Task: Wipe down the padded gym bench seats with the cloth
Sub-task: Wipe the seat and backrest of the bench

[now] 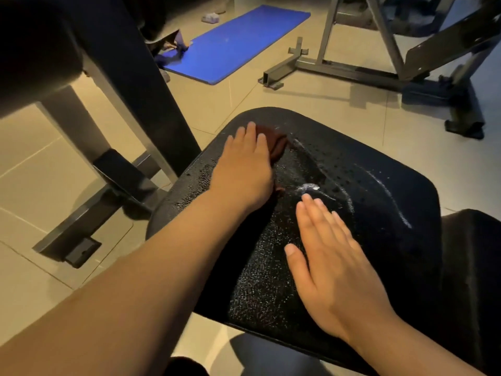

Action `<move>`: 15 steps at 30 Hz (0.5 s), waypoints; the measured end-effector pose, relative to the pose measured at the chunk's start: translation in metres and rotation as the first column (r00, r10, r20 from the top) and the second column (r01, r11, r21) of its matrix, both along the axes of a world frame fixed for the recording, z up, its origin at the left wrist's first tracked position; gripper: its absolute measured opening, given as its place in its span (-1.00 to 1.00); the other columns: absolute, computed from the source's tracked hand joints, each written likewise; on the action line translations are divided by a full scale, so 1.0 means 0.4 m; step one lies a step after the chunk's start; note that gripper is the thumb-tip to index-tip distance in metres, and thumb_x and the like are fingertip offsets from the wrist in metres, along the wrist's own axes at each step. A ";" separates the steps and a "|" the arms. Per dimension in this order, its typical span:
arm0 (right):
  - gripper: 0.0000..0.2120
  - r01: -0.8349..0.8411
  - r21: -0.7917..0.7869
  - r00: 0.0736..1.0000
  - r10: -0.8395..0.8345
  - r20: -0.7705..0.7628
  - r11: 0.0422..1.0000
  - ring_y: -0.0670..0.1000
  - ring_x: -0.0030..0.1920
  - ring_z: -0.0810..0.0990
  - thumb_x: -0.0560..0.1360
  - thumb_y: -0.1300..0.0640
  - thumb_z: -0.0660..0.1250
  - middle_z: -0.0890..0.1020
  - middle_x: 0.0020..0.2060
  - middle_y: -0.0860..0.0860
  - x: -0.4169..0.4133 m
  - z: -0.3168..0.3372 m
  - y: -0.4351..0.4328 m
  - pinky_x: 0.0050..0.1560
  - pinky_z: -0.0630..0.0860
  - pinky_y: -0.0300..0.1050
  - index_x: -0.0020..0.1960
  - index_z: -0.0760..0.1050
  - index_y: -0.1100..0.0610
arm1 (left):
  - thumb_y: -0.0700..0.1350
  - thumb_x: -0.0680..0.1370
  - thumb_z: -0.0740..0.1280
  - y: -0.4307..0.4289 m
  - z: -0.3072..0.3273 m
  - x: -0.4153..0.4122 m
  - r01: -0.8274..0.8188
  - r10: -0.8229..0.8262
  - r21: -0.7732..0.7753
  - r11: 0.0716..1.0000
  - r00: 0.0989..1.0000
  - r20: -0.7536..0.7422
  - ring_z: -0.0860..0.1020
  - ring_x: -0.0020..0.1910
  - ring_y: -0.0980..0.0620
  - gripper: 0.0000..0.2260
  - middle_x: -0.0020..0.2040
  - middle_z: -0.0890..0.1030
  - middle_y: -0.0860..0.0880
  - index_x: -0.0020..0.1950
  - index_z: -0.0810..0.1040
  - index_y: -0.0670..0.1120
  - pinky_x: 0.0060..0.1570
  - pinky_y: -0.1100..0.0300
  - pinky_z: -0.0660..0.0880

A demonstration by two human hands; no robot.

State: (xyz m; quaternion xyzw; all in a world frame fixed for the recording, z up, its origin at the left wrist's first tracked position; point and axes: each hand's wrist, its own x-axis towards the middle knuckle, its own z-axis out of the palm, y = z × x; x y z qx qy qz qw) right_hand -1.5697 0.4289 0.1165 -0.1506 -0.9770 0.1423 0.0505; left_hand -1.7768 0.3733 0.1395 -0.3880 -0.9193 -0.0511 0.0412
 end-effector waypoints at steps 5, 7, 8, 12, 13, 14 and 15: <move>-0.38 0.013 0.048 0.998 -0.010 -0.054 0.999 -0.06 0.62 -0.02 0.67 -0.15 -0.07 0.15 0.61 0.06 -0.002 -0.023 -0.002 0.57 -0.11 -0.11 0.60 0.18 0.18 | -0.04 0.64 0.12 0.070 -0.009 0.063 0.235 -0.237 0.058 0.970 0.971 0.015 -0.01 0.60 -0.14 -0.46 0.63 0.03 -0.15 0.60 0.11 -0.16 0.54 -0.02 -0.10; -0.38 0.007 0.044 0.999 -0.005 -0.050 0.999 -0.04 0.62 0.00 0.67 -0.15 -0.07 0.16 0.61 0.07 -0.005 -0.019 -0.004 0.57 -0.06 -0.07 0.59 0.21 0.20 | -0.05 0.68 0.08 0.028 -0.012 0.071 0.378 -0.380 0.055 0.924 0.924 0.040 0.00 0.61 -0.08 -0.51 0.64 0.04 -0.09 0.61 0.13 -0.11 0.55 0.02 -0.10; -0.37 0.005 0.039 0.999 -0.003 -0.047 0.999 -0.06 0.63 -0.04 0.67 -0.16 -0.09 0.11 0.62 0.05 -0.006 -0.017 -0.003 0.57 -0.07 -0.06 0.61 0.14 0.18 | -0.04 0.68 0.08 0.007 -0.008 0.056 0.389 -0.390 0.044 0.920 0.921 0.012 0.03 0.60 -0.08 -0.52 0.64 0.05 -0.08 0.60 0.16 -0.09 0.55 0.01 -0.07; -0.35 0.000 0.019 0.999 0.000 -0.039 1.000 -0.12 0.61 -0.17 0.65 -0.18 -0.15 -0.05 0.64 -0.03 -0.011 -0.009 -0.006 0.57 -0.19 -0.12 0.65 -0.05 0.10 | 0.11 0.57 0.22 0.002 0.000 -0.062 0.063 -0.065 -0.034 0.997 0.995 -0.072 0.18 0.49 -0.26 -0.40 0.57 0.14 -0.26 0.50 0.23 -0.22 0.50 -0.13 0.10; -0.35 0.002 0.013 0.999 -0.001 -0.034 1.000 -0.14 0.61 -0.20 0.65 -0.18 -0.16 -0.08 0.64 -0.04 -0.010 -0.007 -0.006 0.57 -0.21 -0.13 0.65 -0.08 0.09 | 0.12 0.57 0.22 0.021 0.003 -0.076 0.002 -0.004 -0.040 0.999 0.999 -0.045 0.14 0.51 -0.27 -0.35 0.57 0.11 -0.28 0.52 0.19 -0.25 0.51 -0.15 0.07; -0.35 0.004 0.003 1.000 -0.003 -0.029 1.000 -0.15 0.60 -0.23 0.64 -0.19 -0.17 -0.10 0.64 -0.05 -0.011 -0.005 -0.006 0.57 -0.23 -0.13 0.65 -0.11 0.08 | 0.12 0.59 0.21 0.049 0.002 -0.076 -0.016 0.015 -0.039 0.999 1.000 -0.015 0.07 0.55 -0.27 -0.32 0.59 0.06 -0.28 0.56 0.12 -0.26 0.54 -0.15 0.00; -0.34 0.003 -0.003 1.000 -0.003 -0.025 1.000 -0.15 0.60 -0.24 0.64 -0.19 -0.18 -0.12 0.64 -0.06 -0.010 -0.002 -0.005 0.58 -0.24 -0.13 0.65 -0.12 0.08 | 0.09 0.61 0.18 0.075 0.001 -0.063 0.005 -0.005 -0.034 0.999 1.000 0.002 0.01 0.57 -0.25 -0.33 0.61 0.02 -0.26 0.58 0.08 -0.25 0.55 -0.13 -0.06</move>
